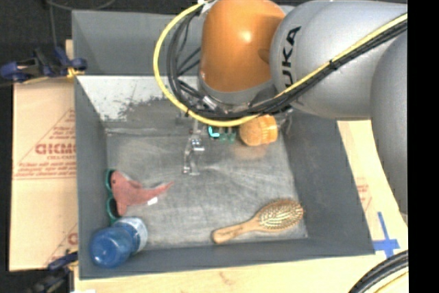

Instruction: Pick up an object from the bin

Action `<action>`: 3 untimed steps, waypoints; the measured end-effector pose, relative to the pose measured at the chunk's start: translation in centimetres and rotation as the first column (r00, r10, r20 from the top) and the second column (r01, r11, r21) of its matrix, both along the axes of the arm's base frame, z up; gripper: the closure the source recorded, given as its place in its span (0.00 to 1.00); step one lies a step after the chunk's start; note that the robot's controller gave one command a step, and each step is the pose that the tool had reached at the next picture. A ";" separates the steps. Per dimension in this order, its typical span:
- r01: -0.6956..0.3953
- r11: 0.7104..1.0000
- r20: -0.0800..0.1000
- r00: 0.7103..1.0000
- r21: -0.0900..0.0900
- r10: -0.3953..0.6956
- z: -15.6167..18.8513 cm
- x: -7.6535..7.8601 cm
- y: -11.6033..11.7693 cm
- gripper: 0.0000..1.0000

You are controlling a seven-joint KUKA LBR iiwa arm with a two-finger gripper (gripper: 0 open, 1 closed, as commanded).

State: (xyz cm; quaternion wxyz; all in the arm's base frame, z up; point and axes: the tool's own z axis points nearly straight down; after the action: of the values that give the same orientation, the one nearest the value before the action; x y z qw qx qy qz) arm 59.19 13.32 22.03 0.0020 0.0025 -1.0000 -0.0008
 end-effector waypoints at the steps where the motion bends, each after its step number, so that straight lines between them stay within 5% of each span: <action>1: 0.001 1.000 0.004 1.000 0.001 -0.001 0.3 0.0 0.0 0.00; 2: -0.088 0.996 0.010 0.996 -0.002 0.088 0.2 0.9 -0.3 0.00; 3: -0.189 0.982 0.013 0.982 -0.003 0.189 -5.5 -1.2 1.0 0.00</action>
Offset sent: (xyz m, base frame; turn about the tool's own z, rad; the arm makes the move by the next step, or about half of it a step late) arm 0.0167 -0.0046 -0.0042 -0.2120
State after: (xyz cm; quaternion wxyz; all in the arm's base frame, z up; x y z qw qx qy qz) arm 57.99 14.27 16.50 -0.0045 0.0975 -0.9952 0.0004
